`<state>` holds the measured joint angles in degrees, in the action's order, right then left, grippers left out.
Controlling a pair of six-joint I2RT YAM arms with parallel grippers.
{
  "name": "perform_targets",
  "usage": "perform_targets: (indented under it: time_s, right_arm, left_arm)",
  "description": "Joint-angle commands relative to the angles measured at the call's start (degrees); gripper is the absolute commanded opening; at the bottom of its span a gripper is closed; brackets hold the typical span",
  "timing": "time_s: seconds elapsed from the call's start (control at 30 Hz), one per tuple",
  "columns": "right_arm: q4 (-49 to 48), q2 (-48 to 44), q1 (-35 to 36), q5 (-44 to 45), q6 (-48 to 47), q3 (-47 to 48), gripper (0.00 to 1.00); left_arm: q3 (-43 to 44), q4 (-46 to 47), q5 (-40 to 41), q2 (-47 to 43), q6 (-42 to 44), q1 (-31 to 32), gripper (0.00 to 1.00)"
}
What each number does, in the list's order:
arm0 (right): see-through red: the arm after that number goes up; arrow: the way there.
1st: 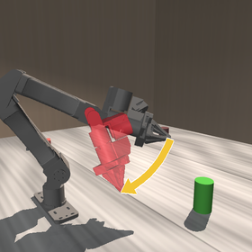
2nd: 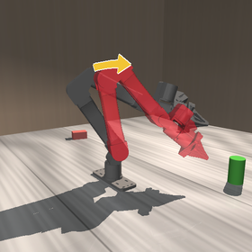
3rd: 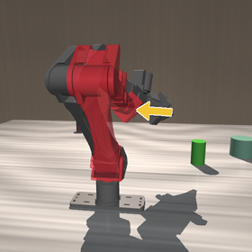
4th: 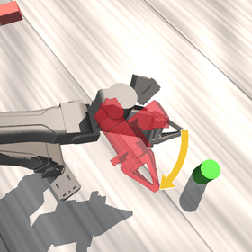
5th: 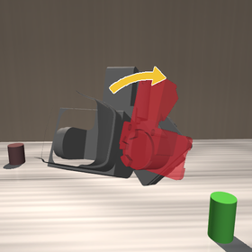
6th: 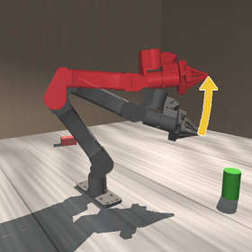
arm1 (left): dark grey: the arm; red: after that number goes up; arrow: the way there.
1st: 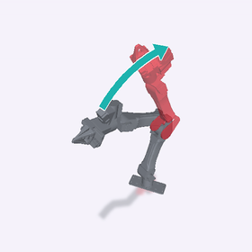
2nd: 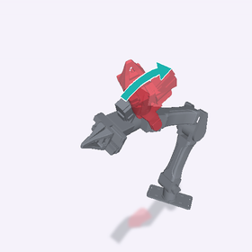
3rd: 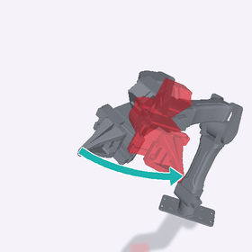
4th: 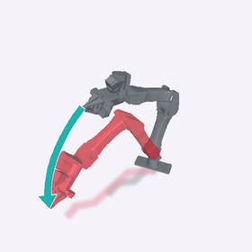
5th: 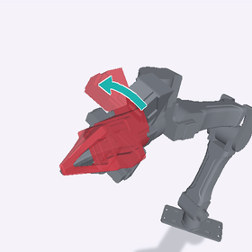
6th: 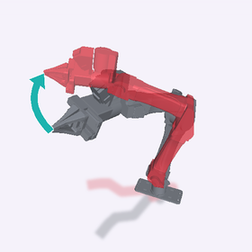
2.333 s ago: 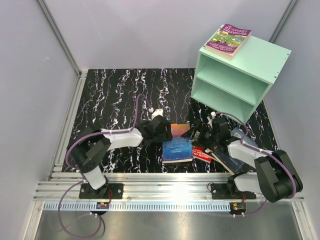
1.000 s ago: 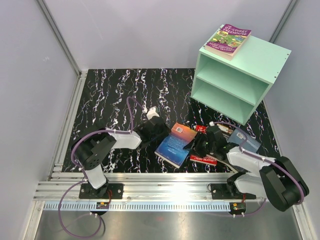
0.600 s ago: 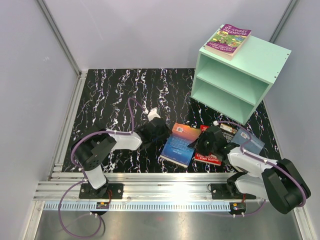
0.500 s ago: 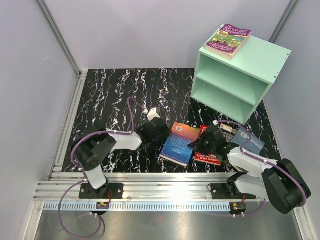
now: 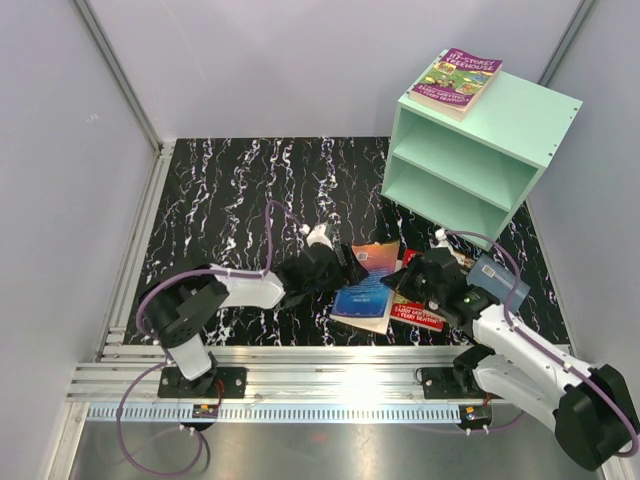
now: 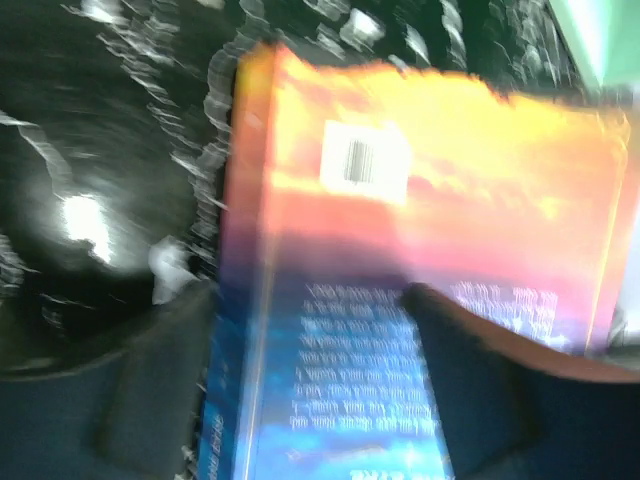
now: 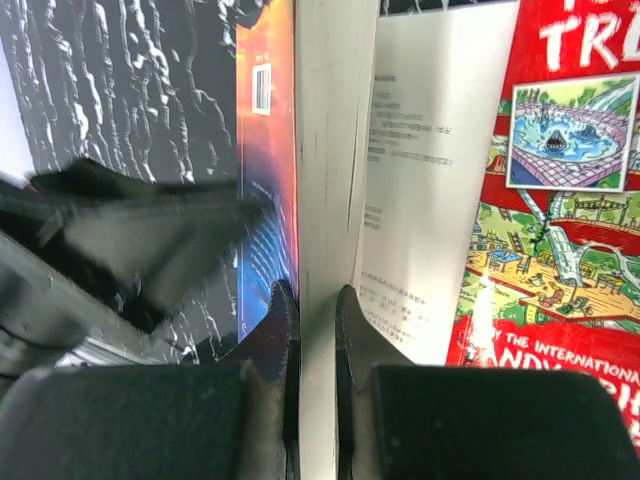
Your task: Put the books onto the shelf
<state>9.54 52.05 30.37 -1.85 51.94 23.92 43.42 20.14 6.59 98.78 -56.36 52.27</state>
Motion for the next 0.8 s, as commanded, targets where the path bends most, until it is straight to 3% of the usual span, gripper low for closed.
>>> perform_targets:
  time_s: [0.0,0.03,0.3,0.4,0.43,0.5,0.53,0.57,0.7,0.77]
  right_arm:
    - [-6.21,-4.67,0.21,2.90,0.44,7.62,0.00]
    - [-5.59,-5.03,0.22,3.08,0.27,7.80,0.00]
    - [-2.95,-7.22,0.22,4.48,0.18,9.21,0.00]
    - [-2.51,-8.11,0.22,4.83,0.35,9.04,0.00]
    - [-2.25,-8.46,0.22,4.92,0.35,8.78,0.00]
    - [-1.98,-9.42,0.21,5.18,0.53,7.55,0.00]
    - [-1.98,-9.69,0.22,5.19,0.96,7.02,0.00]
    - [-2.16,-9.95,0.22,5.10,1.23,6.41,0.00]
    - [-2.77,-11.18,0.22,4.31,2.64,2.89,0.00]
    - [-2.86,-11.79,0.22,4.22,3.16,1.49,0.00]
  left_arm:
    - [-3.33,-0.99,-10.18,-3.32,1.68,2.22,0.93]
    - [-3.95,2.33,-11.32,-3.77,2.13,2.05,0.99]
    - [-12.38,22.37,-22.22,-3.78,-1.02,1.26,0.99]
    - [-17.48,38.08,-26.53,-0.10,-6.90,-0.06,0.97]
    - [-18.54,48.66,-28.02,1.57,-8.92,-0.50,0.95]
    - [-21.00,60.48,-31.61,8.31,-15.40,-2.16,0.88]
    - [-21.35,72.11,-32.68,11.05,-17.80,-2.70,0.86]
    - [-21.36,75.54,-33.74,13.95,-20.26,-3.22,0.83]
    - [-19.42,75.31,-35.07,16.97,-21.51,-3.67,0.68]
    - [-19.60,75.22,-35.15,15.83,-21.08,-3.76,0.50]
